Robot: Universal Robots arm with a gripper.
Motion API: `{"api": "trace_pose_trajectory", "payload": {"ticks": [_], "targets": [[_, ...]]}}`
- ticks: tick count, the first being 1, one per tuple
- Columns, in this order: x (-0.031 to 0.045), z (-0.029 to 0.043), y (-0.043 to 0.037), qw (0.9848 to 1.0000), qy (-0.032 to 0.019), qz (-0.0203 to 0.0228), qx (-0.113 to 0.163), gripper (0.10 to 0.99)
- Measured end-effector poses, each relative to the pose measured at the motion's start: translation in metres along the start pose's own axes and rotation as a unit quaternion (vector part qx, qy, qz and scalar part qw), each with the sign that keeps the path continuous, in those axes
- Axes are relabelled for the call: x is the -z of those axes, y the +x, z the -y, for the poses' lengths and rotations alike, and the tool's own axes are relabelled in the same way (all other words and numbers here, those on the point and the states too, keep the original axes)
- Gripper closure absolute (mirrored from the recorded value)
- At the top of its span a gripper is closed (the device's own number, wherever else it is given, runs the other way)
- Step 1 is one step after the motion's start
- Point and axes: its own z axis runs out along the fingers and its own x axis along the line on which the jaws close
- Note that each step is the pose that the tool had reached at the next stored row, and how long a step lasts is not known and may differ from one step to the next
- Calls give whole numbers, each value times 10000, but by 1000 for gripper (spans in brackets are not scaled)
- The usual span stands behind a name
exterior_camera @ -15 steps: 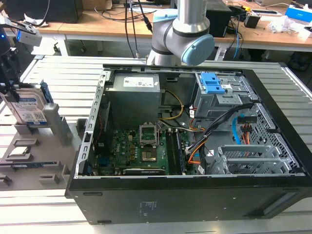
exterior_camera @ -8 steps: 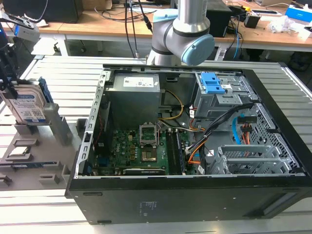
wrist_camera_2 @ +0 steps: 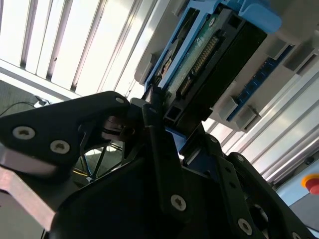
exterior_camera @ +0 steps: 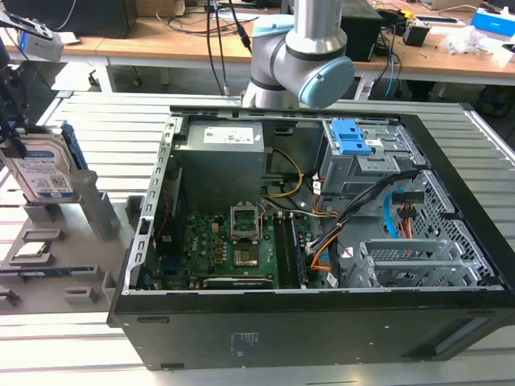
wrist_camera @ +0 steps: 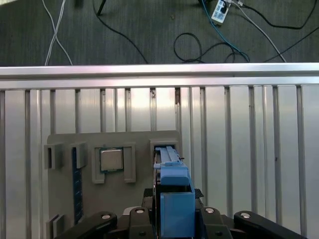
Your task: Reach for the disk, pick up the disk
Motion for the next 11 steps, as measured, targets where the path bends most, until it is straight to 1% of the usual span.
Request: {"api": "trace_pose_trajectory", "payload": {"ticks": [11], "targets": [[126,-5,0,10000,0,0,0,718]]}}
